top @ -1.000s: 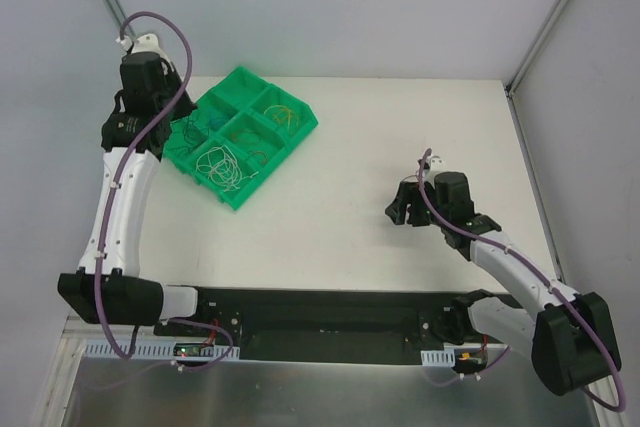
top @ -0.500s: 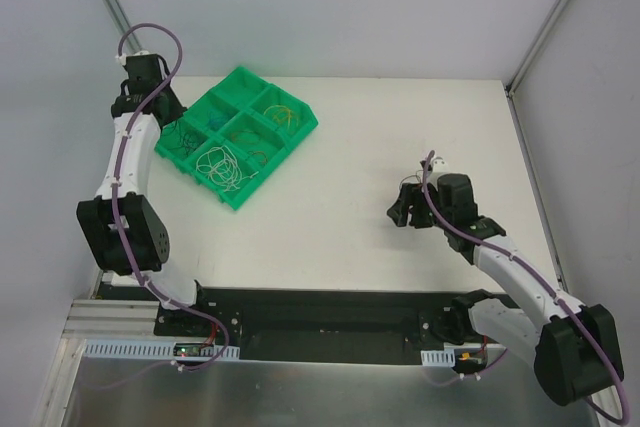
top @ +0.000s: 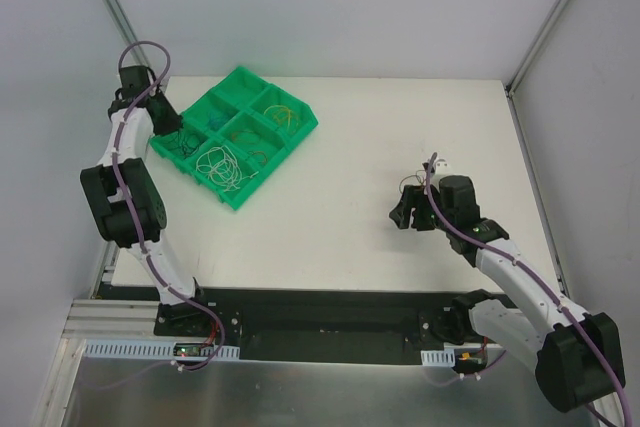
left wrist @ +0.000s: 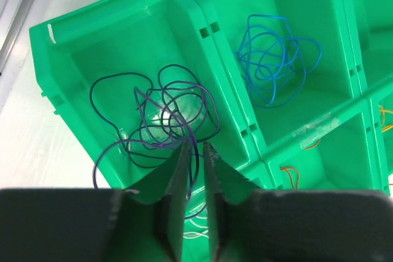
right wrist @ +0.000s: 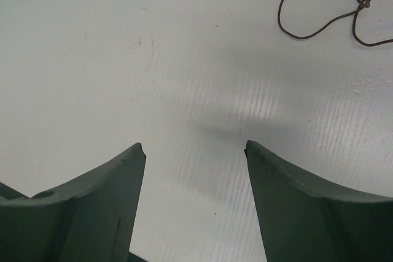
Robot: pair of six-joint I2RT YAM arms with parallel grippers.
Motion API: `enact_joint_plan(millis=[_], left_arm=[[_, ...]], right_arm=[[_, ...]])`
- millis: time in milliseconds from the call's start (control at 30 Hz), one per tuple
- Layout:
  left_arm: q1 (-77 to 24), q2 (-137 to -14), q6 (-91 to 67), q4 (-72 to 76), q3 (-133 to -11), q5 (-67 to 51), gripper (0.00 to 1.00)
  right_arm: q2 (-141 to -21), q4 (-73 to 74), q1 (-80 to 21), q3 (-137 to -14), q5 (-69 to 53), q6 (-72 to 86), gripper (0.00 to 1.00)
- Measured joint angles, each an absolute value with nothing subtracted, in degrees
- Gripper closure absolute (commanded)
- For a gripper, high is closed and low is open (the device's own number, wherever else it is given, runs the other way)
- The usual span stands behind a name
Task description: Untangle the cables
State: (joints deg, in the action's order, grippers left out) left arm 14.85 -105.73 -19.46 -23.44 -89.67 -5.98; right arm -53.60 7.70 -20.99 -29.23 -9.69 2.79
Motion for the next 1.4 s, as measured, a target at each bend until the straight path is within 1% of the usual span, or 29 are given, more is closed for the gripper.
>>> enact_joint_plan(millis=[67,133,167,233,267,367,467,633,733,867,967,1067,1133,1200,1233,1300,1333,1367,1400], left_arm=[[15.6,-106.5,-19.9,-23.2,-89.8,-7.9,0.56],[16.3,-106.5,-20.3,-23.2,-89.8,-9.1,0.43],[16.5,-106.2,-20.7,-23.0,-89.8,-9.6,0.35],[16.6,-105.8,-21.5,-22.9,-89.8,-11.1,0.25],[16.6,-105.4,-22.0,-22.9,-89.7,-12.1,0.22],[16.5,-102.9,-23.4,-22.8,-88.6,-14.5,0.21],[16.5,-99.6,-24.2,-23.0,-87.6,-17.0,0.23],[14.6,-96.4,-25.5,-22.3,-87.8,-24.6,0.26],[10.0,-95.8,-26.3,-21.3,-87.7,-30.0,0.25],[0.1,-94.5,-26.4,-19.4,-86.0,-34.7,0.27],[-6.4,-94.1,-26.4,-17.9,-85.3,-37.6,0.28],[-10.3,-94.1,-26.3,-16.8,-84.5,-40.1,0.29],[-10.9,-94.1,-26.3,-16.4,-83.9,-41.2,0.29],[-10.8,-94.1,-26.4,-16.3,-83.4,-41.6,0.30],[-10.8,-94.1,-26.3,-16.3,-83.4,-41.6,0.30],[-10.7,-94.1,-26.3,-16.1,-83.3,-41.6,0.30],[-10.7,-94.1,-26.3,-15.8,-83.3,-41.6,0.30],[-10.8,-94.1,-26.3,-15.6,-83.3,-41.6,0.30],[-10.8,-94.1,-26.3,-15.4,-83.2,-41.6,0.30]], right_arm=[[-53.6,7.8,-21.0,-29.3,-9.6,3.0,0.30],[-53.6,8.7,-21.0,-29.8,-9.6,3.2,0.30],[-53.6,9.2,-21.0,-30.3,-9.5,3.3,0.30],[-53.9,9.5,-21.0,-31.4,-9.1,3.4,0.30],[-54.2,9.5,-21.0,-31.8,-8.7,3.6,0.30],[-56.3,11.0,-20.2,-34.0,-6.6,4.9,0.31],[-58.1,12.8,-18.7,-35.9,-2.3,6.7,0.32],[-62.7,16.8,-12.3,-39.7,3.3,9.1,0.32],[-66.8,17.9,-7.2,-42.5,4.1,9.8,0.32],[-73.6,18.9,-2.5,-46.8,3.8,10.2,0.33],[-80.0,19.0,-1.3,-50.8,2.6,10.8,0.35],[-87.3,18.3,-1.2,-55.4,-0.7,11.5,0.37],[-92.4,17.9,-1.6,-58.5,-3.0,11.5,0.43],[-96.0,17.3,-2.4,-60.6,-4.1,11.2,0.55],[-97.4,17.1,-3.3,-61.5,-4.2,11.0,0.62],[-99.4,16.7,-5.8,-62.8,-4.4,10.5,0.84],[-100.0,16.5,-7.4,-63.2,-4.5,10.2,0.93],[-100.4,16.2,-9.2,-63.4,-4.6,10.0,0.99],[-100.6,15.9,-11.0,-63.4,-4.8,9.8,0.99]])
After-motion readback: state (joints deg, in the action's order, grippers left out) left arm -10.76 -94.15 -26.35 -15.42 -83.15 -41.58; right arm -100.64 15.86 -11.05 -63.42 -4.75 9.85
